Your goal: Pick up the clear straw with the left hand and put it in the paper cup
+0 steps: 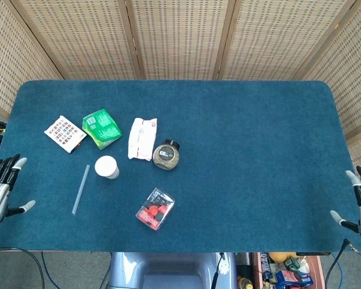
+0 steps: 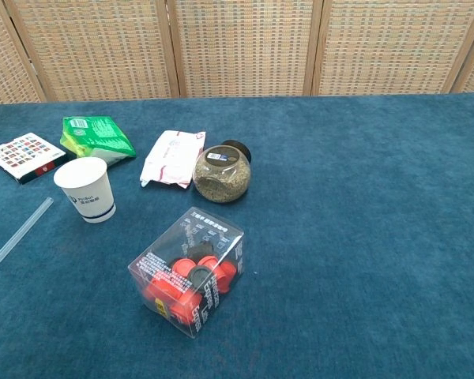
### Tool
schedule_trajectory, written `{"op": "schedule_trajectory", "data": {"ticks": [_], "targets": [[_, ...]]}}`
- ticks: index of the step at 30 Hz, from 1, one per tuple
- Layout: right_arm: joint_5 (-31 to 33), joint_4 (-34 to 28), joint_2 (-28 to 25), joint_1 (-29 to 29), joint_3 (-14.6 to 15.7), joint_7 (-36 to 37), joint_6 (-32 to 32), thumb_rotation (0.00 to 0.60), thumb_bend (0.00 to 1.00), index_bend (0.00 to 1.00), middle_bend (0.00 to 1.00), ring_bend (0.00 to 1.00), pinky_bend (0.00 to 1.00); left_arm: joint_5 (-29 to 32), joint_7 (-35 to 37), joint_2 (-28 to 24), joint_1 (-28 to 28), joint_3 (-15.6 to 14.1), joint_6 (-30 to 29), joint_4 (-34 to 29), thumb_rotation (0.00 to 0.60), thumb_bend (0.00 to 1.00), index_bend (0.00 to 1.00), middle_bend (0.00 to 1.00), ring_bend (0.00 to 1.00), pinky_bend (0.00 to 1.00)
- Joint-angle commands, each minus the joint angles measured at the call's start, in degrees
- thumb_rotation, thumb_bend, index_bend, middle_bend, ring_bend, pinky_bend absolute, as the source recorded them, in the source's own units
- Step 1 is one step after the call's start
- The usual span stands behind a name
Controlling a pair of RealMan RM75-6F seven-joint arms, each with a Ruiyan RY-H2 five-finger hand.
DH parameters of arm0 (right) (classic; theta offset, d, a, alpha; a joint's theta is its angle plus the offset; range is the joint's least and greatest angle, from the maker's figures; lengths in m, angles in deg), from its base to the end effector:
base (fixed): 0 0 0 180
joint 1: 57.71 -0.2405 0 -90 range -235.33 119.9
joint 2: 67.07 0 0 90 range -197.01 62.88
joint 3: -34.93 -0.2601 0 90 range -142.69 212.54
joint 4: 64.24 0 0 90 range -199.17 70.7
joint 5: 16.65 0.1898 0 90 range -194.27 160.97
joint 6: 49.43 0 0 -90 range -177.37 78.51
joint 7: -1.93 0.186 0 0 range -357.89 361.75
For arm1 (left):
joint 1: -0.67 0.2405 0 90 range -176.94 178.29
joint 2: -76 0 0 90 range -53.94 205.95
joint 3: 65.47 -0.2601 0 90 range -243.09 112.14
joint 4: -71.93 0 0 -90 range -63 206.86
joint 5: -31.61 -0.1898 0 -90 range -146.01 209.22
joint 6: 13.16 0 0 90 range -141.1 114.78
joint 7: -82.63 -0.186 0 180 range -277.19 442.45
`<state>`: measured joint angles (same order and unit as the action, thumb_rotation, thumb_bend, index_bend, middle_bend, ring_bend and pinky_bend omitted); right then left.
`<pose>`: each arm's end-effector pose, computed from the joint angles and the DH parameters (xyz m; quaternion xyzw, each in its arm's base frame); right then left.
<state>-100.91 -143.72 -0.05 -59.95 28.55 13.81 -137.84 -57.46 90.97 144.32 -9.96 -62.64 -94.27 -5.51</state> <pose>-0.3458 -0.2185 0.2097 0.5391 -0.3774 0.4212 0.6241 -0.3217 0.2578 0.1663 -0.6402 -0.3561 -0.3903 0.5577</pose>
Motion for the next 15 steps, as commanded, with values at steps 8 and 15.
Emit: {"op": "schedule_trajectory", "data": {"ticks": [8,15], "targets": [[4.10,0.42,0.91,-1.50,-1.43,-3.17,4.16,0.600,0.00,0.00,0.00,0.00,0.00,-14.76,21.10,7.42,-13.94,-2.95,2.42,30.85,0.600,0.10,0.17,0.00,0.00,0.00],[6.31,0.89,1.67,-2.36,-2.04,-5.38,6.40,0.600,0.00,0.00,0.00,0.00,0.00,-18.19,21.82,13.84,-17.82,-5.39,0.99,47.81,0.600,0.30,0.35,0.00,0.00,0.00]]}}
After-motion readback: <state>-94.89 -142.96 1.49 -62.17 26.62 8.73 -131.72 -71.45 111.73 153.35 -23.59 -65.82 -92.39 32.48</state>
